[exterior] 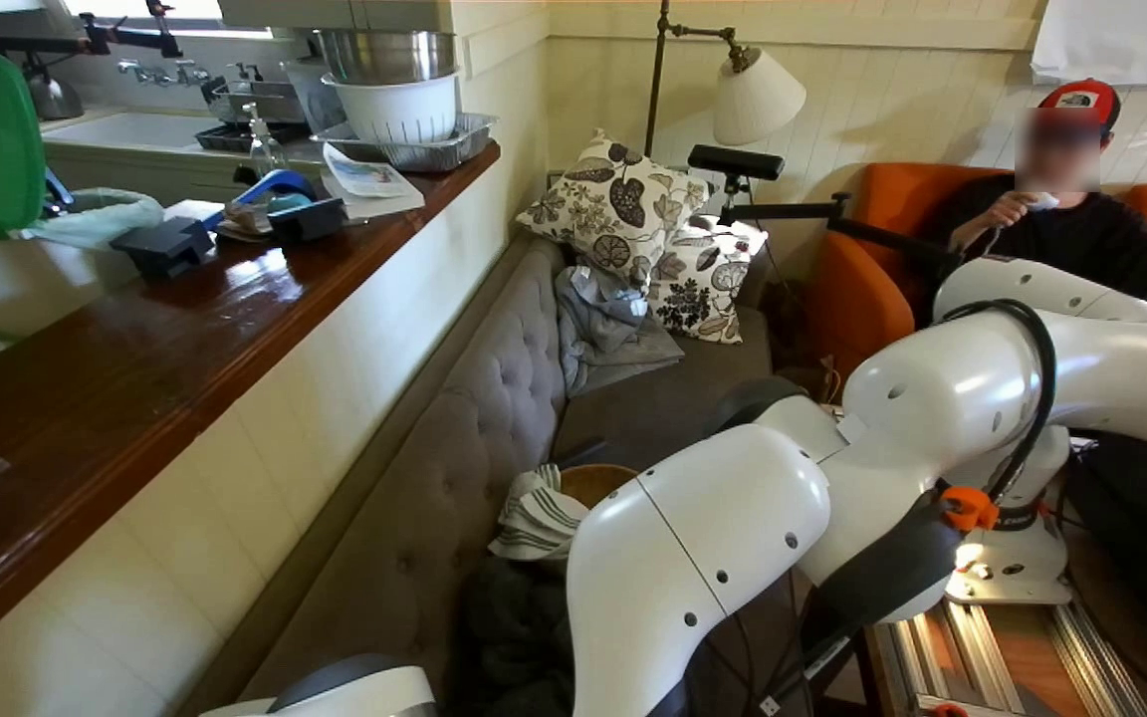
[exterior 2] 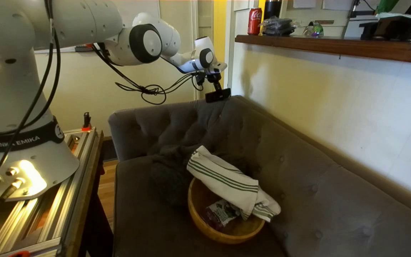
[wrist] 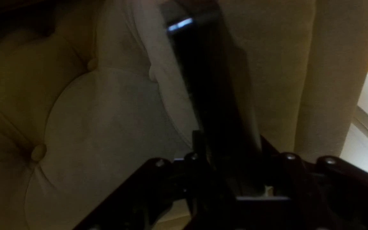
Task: Put the black remote control on the counter above the sofa.
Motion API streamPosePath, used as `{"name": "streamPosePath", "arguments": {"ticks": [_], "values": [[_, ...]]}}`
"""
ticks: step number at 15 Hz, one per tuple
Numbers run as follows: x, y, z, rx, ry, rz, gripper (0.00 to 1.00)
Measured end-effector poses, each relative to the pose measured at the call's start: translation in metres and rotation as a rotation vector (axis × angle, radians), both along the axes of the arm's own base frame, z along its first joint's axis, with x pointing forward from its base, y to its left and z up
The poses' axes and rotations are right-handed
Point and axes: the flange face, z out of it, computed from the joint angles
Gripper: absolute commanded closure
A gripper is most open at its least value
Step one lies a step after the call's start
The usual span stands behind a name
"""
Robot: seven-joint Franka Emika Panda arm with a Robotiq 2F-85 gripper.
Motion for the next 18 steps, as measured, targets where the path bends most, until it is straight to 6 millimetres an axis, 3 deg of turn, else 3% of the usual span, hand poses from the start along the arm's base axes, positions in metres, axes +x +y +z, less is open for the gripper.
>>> {"name": "streamPosePath", "arguments": {"ticks": [1,8,13,14,18], "values": [[0.000,0.000,0.003,-0.011,0.007,-0.006,0.94],[-0.010,-0.022,0.005,-0.163,0.148,-0.328,0.92],[-0.012,-0.035,0.023,-0.170,0.190,-0.571,0.92],[-0.010,-0.035,0.027,-0.156,0.192,-0.580,0.70],[-0.010,-0.037,0.024,-0.159,0.197,-0.580,0.70]]}}
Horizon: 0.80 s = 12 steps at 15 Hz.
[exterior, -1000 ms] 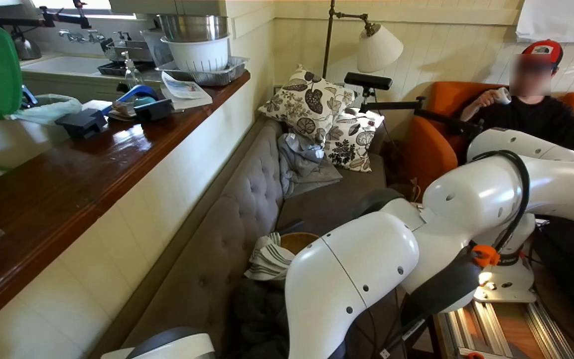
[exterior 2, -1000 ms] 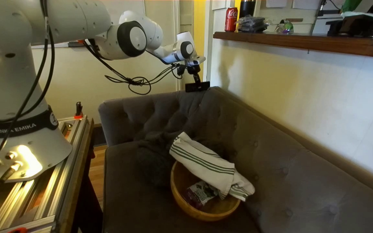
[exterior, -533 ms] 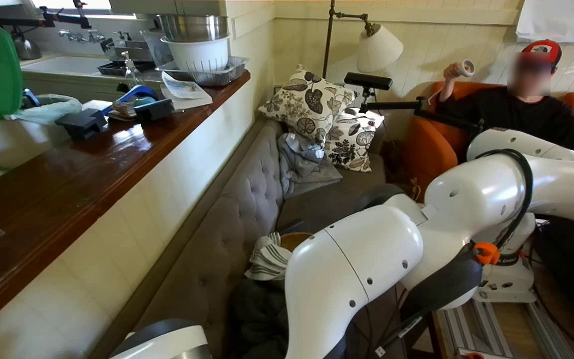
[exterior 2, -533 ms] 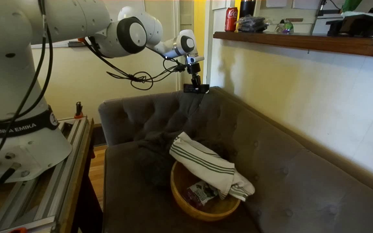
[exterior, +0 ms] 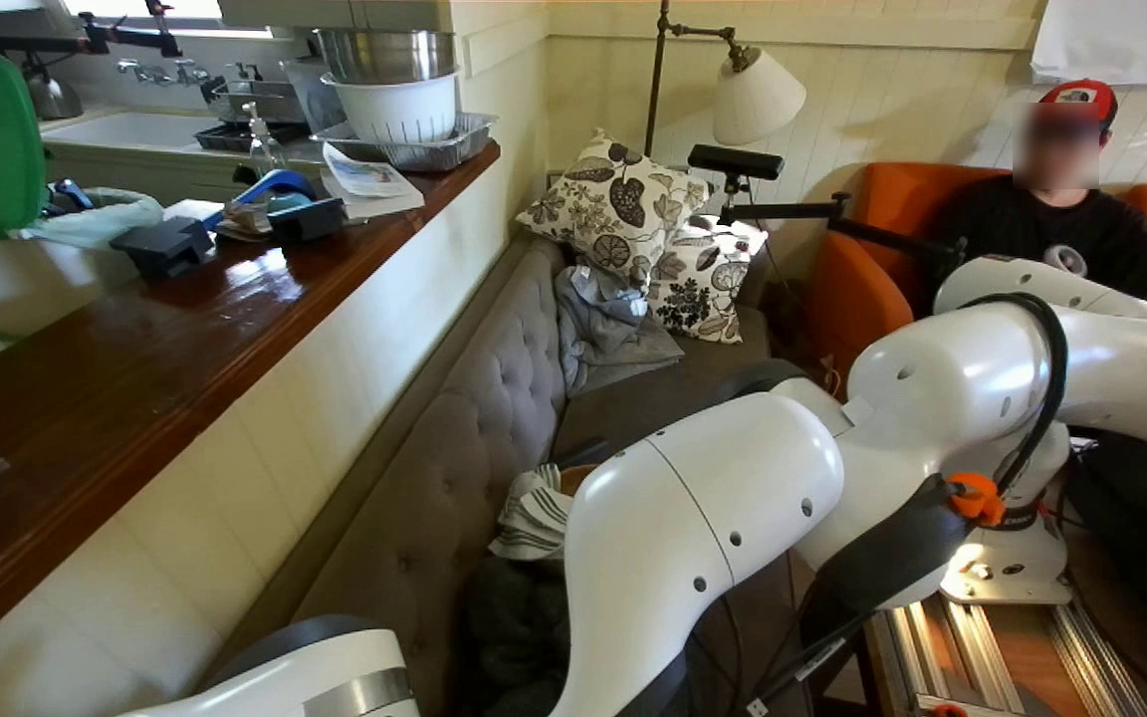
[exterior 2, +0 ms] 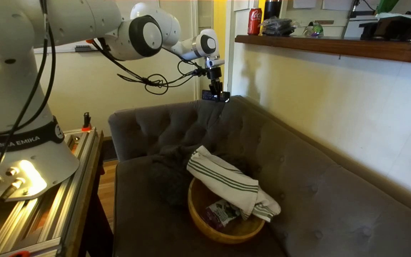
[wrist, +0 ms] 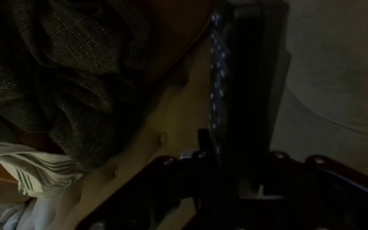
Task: Put the black remote control on the counter above the sofa.
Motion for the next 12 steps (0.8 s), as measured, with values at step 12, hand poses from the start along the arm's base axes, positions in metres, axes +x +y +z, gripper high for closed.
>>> {"name": "streamPosePath", "arguments": {"ticks": [12], "values": [[-0.029,0.028,0.007,-0.212,-0.045,0.122,0.92]]}}
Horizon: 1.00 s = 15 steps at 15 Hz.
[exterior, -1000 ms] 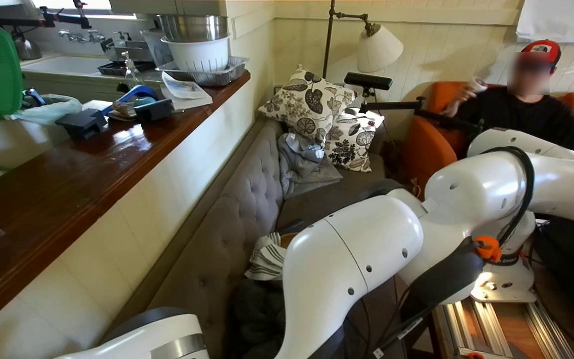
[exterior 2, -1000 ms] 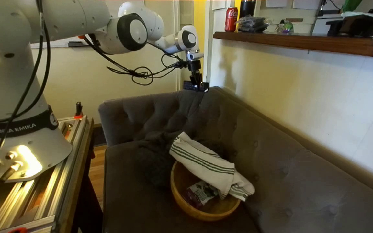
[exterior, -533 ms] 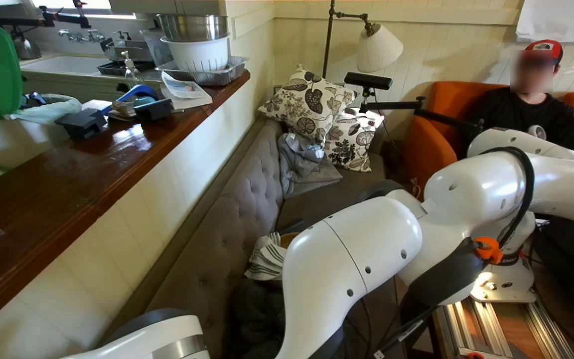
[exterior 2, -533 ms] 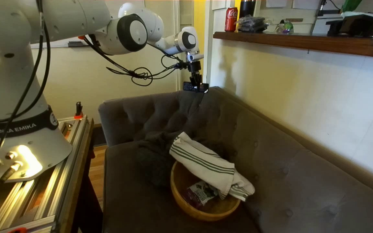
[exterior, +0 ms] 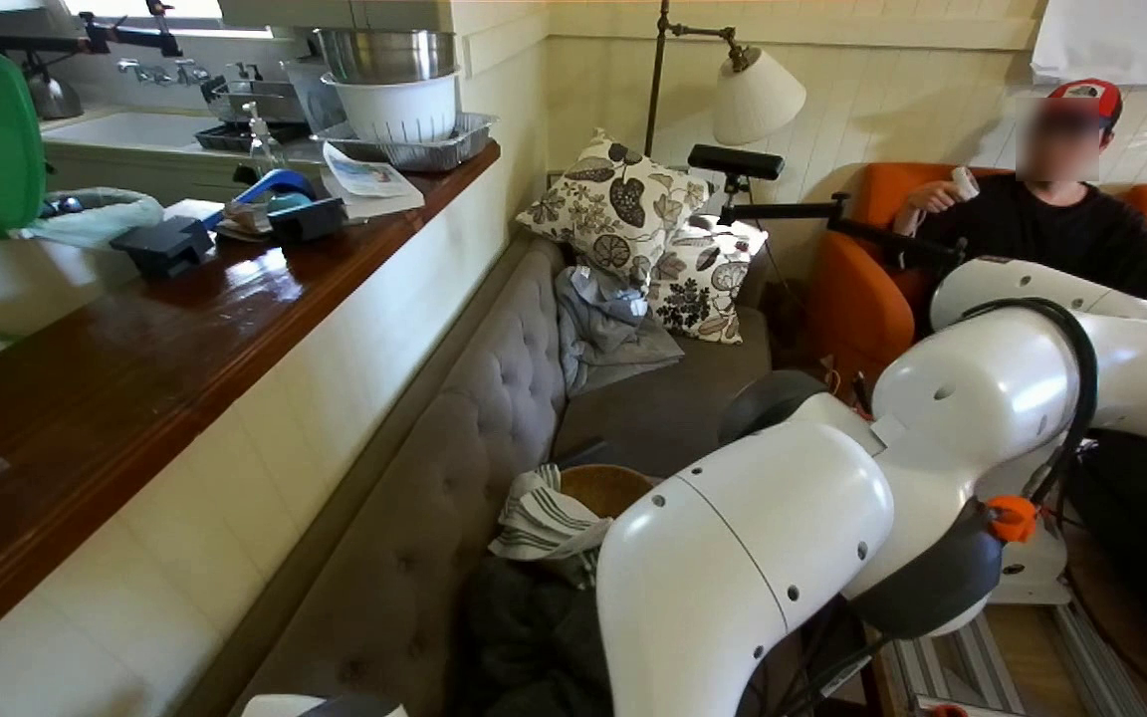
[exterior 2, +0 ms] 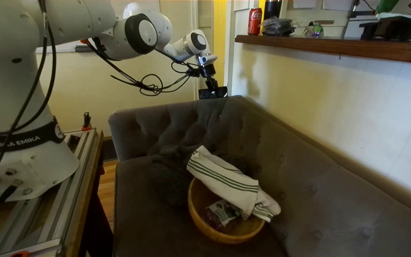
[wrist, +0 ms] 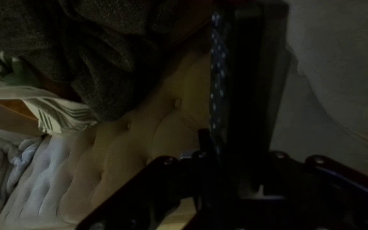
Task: Put the black remote control on the counter above the sofa.
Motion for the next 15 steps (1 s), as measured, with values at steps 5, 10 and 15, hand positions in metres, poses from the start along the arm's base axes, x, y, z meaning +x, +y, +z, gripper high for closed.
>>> {"name": "streamPosePath", "arguments": {"ticks": [5,10,15], "values": [[-0.010,0.015,0.009,-0.078,-0.106,0.006,0.92],[-0.007,0.019,0.012,-0.014,-0.203,-0.100,0.70],[-0.006,0.018,0.011,-0.011,-0.209,-0.111,0.92]]}}
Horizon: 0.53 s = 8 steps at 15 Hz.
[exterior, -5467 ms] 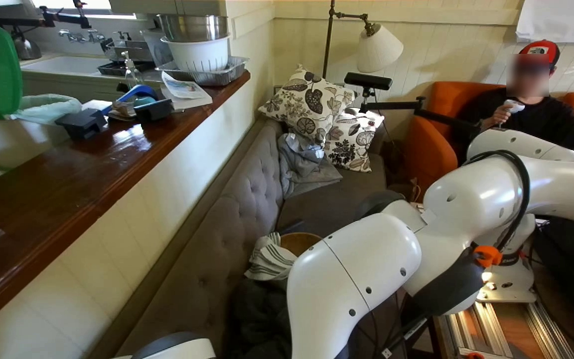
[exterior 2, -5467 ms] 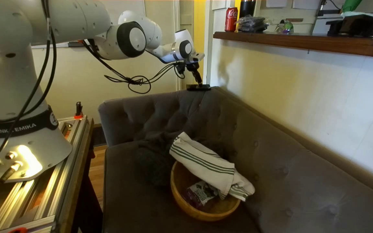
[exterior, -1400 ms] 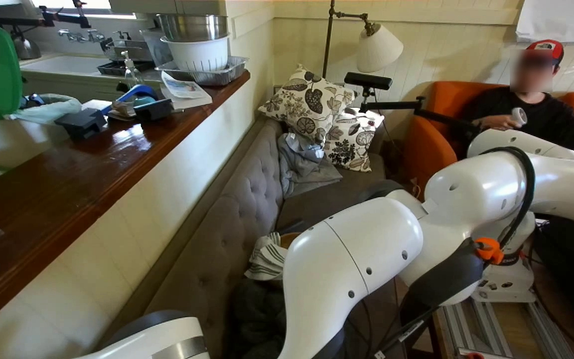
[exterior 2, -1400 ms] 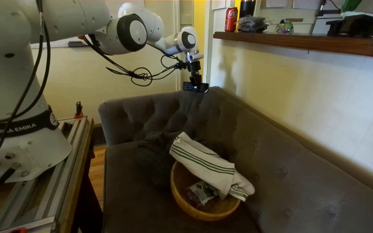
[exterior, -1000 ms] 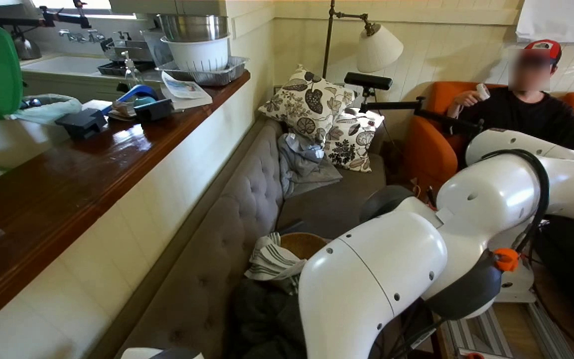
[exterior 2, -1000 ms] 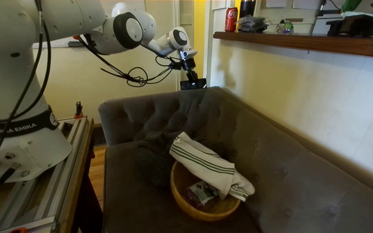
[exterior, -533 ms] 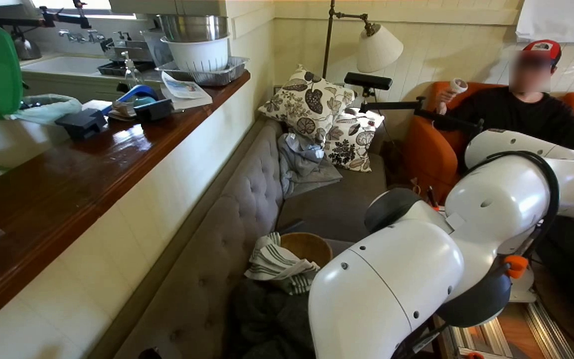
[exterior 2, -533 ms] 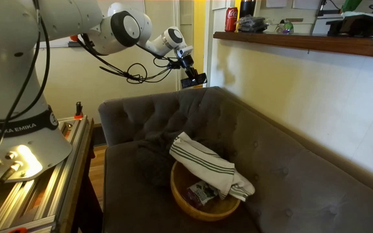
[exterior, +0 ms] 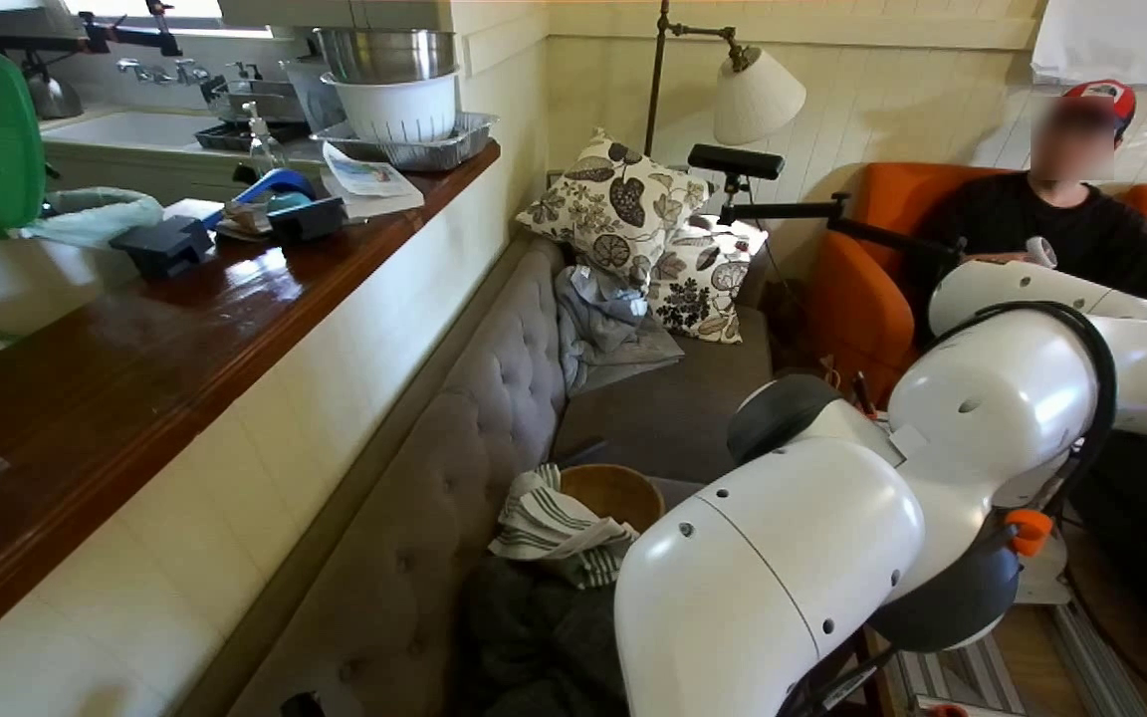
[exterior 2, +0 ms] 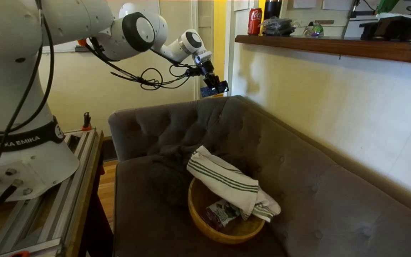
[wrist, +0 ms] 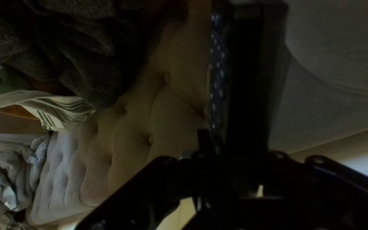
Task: Put the black remote control on the counter above the sofa.
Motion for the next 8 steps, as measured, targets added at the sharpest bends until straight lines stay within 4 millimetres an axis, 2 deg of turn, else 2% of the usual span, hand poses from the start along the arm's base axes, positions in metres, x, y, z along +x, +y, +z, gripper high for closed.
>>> {"name": "streamPosePath", "arguments": {"ticks": [2,4,8], "values": [[0.005,0.000,0.005,0.004,-0.029,0.019,0.92],[0.014,0.002,0.024,0.008,-0.098,0.052,0.92],[0.028,0.007,0.095,0.041,-0.235,0.090,0.92]]}}
